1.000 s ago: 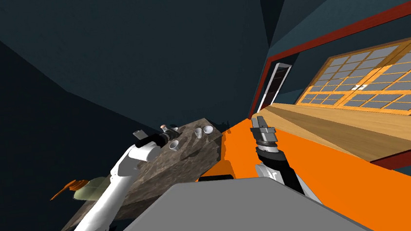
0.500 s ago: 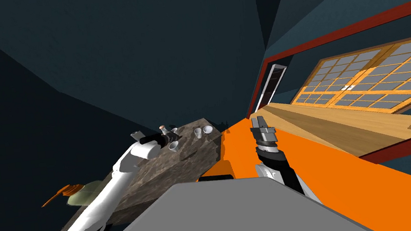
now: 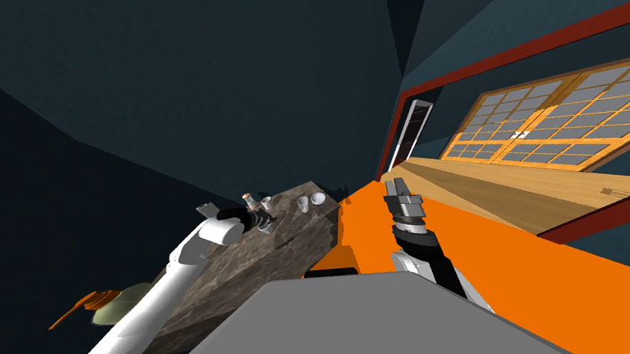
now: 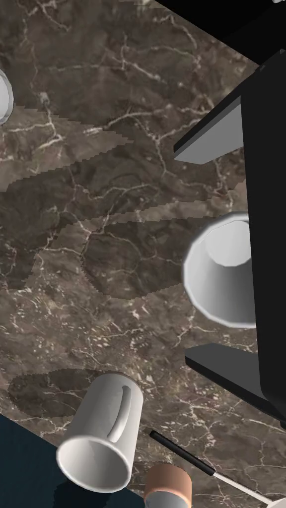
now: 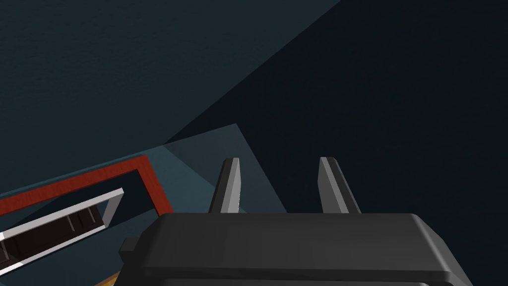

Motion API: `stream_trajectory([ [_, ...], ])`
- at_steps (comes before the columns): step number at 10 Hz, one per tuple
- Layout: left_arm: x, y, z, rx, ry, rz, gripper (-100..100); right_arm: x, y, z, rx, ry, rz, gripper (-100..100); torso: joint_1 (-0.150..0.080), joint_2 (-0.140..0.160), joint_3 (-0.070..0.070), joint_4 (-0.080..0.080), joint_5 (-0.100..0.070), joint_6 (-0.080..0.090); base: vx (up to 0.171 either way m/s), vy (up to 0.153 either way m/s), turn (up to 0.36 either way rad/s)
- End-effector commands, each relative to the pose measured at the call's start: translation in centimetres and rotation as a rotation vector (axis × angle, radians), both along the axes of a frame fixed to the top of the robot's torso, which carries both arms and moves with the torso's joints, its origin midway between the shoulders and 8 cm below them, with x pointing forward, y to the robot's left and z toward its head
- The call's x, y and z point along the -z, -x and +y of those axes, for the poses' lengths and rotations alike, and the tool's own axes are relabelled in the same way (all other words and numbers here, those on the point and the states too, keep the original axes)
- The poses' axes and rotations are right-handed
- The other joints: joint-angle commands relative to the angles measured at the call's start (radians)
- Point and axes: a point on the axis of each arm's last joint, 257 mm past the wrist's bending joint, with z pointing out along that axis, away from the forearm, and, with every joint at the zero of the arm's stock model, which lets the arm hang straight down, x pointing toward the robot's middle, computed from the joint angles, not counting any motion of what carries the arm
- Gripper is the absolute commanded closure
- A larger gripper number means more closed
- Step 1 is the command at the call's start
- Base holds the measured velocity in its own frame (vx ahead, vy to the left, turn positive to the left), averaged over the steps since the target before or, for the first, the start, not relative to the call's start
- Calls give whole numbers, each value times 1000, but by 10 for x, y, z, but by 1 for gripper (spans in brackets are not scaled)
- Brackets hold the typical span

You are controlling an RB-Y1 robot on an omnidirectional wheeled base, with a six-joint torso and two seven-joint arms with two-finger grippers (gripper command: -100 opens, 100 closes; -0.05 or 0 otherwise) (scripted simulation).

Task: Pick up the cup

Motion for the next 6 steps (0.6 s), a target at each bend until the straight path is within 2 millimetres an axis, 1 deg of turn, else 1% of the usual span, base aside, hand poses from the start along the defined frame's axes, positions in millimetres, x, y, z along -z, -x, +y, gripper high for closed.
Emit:
stream_trajectory([
  [1, 24, 14, 4, -16, 0, 80, -100, 0, 0, 0, 0, 0, 0, 0, 0, 0, 0, 0, 0, 0, 2, 19, -28],
  [2, 45, 29, 9, -30, 4, 156, -100, 0, 0, 0, 0, 0, 0, 0, 0, 0, 0, 0, 0, 0, 8, 24, -40],
  [3, 62, 42, 10, -40, 11, 208, -100, 0, 0, 0, 0, 0, 0, 0, 0, 0, 0, 0, 0, 0, 13, 24, -27],
  [4, 52, 36, 8, -34, 8, 171, -100, 0, 0, 0, 0, 0, 0, 0, 0, -1, 0, 0, 0, 0, 5, 10, 1],
  [5, 54, 38, 9, -35, 9, 179, 0, 0, 0, 0, 0, 0, 0, 0, -1, 0, 0, 0, 0, 0, 0, 0, 0],
  [6, 52, 32, 23, -43, 10, 178, -100, 0, 0, 0, 0, 0, 0, 0, -1, 0, 0, 0, 0, 0, 16, -49, 93],
])
